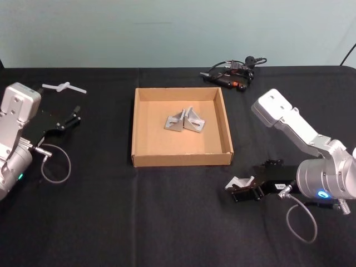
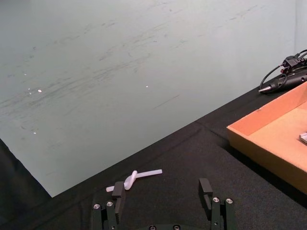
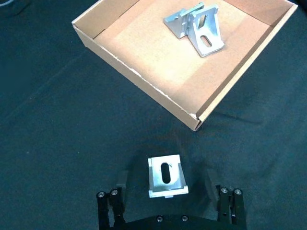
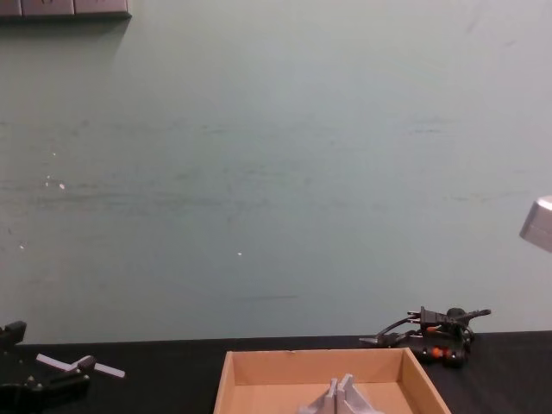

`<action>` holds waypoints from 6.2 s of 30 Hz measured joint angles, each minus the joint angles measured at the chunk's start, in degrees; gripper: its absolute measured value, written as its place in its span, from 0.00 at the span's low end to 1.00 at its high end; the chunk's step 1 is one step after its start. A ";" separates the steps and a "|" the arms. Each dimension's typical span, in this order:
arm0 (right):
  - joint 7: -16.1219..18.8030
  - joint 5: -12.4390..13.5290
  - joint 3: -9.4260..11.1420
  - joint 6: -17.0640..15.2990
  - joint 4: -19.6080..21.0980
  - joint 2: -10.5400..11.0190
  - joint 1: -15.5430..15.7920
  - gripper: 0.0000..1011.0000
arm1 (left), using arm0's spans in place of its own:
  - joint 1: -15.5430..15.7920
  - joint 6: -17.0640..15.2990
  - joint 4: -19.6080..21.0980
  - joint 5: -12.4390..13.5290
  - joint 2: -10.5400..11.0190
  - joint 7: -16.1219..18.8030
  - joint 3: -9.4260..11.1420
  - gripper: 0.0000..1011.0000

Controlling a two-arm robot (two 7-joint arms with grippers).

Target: Use one hand to pick up the angle iron from the table and place it into the box.

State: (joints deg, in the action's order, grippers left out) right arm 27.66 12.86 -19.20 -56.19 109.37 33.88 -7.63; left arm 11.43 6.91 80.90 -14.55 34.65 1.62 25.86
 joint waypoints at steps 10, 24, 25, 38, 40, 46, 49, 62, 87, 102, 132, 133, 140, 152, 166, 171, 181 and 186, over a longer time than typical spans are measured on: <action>0.05 -0.34 -0.24 -0.25 -0.53 -0.61 -0.17 0.99 | 0.00 0.00 0.00 0.00 0.00 0.00 0.00 0.99; 0.46 -0.55 0.12 -1.13 -0.77 -0.85 -0.03 0.99 | 0.00 0.00 0.00 0.00 0.00 0.00 0.00 0.99; 0.48 -0.57 0.13 -1.20 -0.74 -0.85 -0.02 0.99 | 0.00 0.00 0.00 0.00 0.00 0.00 0.00 0.99; 0.83 -0.94 0.58 -2.01 -0.30 -0.80 0.41 0.99 | 0.00 0.00 0.00 0.00 0.00 0.00 0.00 0.99; 0.86 -0.99 0.62 -2.09 -0.35 -0.89 0.45 0.99 | 0.00 0.00 0.00 0.00 0.00 0.00 0.00 0.99; 0.99 -1.01 0.78 -2.08 -0.49 -1.05 0.58 0.99 | 0.00 0.00 0.00 0.00 0.00 0.00 0.00 0.99; 0.99 -1.01 0.78 -2.08 -0.49 -1.04 0.58 0.99 | 0.00 0.00 0.00 0.00 0.00 0.00 0.00 0.99; 0.99 -0.99 0.73 -2.09 -0.46 -0.99 0.54 0.74 | 0.00 0.00 0.00 0.00 0.00 0.00 0.00 0.99; 0.40 0.73 3.60 3.46 1.09 -2.70 2.53 0.45 | 0.00 0.00 0.00 0.00 0.00 0.00 0.00 0.99; -0.72 3.96 6.02 14.58 2.75 -4.27 3.75 0.45 | 0.00 0.00 0.00 0.00 0.00 0.00 0.00 0.99; 0.95 1.03 -10.12 17.44 -25.00 -12.82 -22.10 0.45 | 0.00 0.00 0.00 0.00 0.00 0.00 0.00 0.99; 1.02 1.00 -10.38 17.44 -25.45 -12.92 -22.42 0.45 | 0.00 0.00 -0.01 0.00 0.00 0.00 0.00 0.99; 1.24 1.10 -11.68 17.59 -28.18 -13.44 -23.82 0.45 | 0.00 0.00 0.00 0.00 0.00 0.00 0.00 0.99; 1.24 1.08 -11.55 17.59 -27.82 -13.42 -23.75 0.56 | 0.00 0.00 -0.01 0.00 0.00 0.00 0.00 0.99; 1.21 1.06 -11.45 17.55 -27.64 -13.37 -23.65 0.97 | 0.00 0.00 -0.01 0.00 0.00 0.00 0.00 0.99; 1.21 1.06 -11.43 17.53 -27.61 -13.36 -23.63 0.99 | 0.00 0.00 0.00 0.00 0.00 0.00 0.00 0.99; -2.22 1.74 -8.26 23.97 -25.86 -12.34 -19.50 0.99 | 0.00 0.00 0.00 0.00 0.00 0.00 0.00 0.99; -6.12 1.58 -5.64 31.11 -25.26 -12.47 -15.79 0.99 | 0.00 0.00 0.00 0.00 0.00 0.00 0.00 0.99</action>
State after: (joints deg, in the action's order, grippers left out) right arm 21.54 14.44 -24.84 -25.08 84.12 21.40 -23.42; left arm 11.43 6.91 80.90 -14.55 34.64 1.62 25.86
